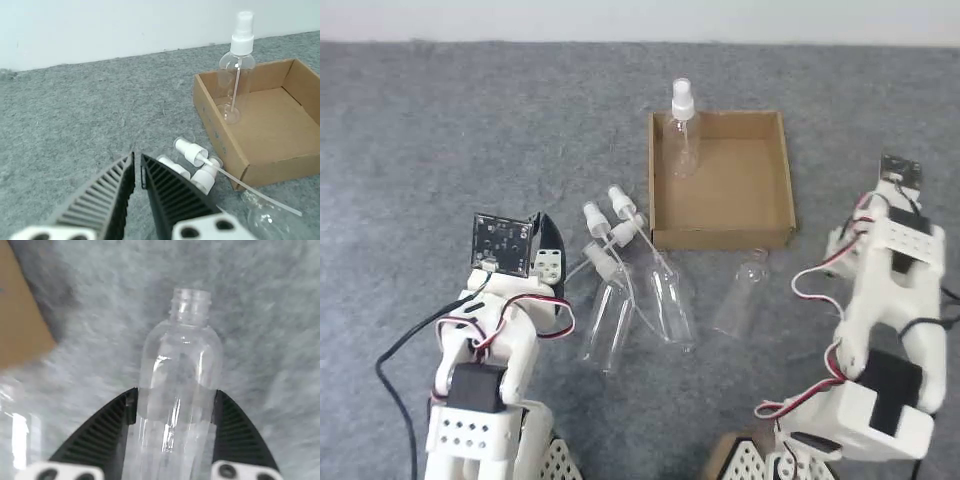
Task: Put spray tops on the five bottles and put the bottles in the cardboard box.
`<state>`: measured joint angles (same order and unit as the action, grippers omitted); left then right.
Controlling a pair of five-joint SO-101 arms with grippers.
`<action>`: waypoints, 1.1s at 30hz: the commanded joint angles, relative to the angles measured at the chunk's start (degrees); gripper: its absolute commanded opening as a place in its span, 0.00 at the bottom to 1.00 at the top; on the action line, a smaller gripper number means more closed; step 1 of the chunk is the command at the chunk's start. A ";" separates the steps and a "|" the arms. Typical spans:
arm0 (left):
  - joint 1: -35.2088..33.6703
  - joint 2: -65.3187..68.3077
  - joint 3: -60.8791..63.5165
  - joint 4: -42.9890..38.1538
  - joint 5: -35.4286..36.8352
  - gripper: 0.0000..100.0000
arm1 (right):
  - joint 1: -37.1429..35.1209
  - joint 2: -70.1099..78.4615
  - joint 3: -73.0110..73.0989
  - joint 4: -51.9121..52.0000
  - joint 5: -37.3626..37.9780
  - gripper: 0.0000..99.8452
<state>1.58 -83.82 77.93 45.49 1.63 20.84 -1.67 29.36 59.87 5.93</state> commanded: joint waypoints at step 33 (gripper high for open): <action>3.16 77.80 -49.54 20.57 14.07 0.21 | 10.68 -0.04 6.15 -0.92 52.92 0.11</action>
<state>4.48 -6.90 31.08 66.86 14.64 30.68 -2.99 33.76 59.34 58.24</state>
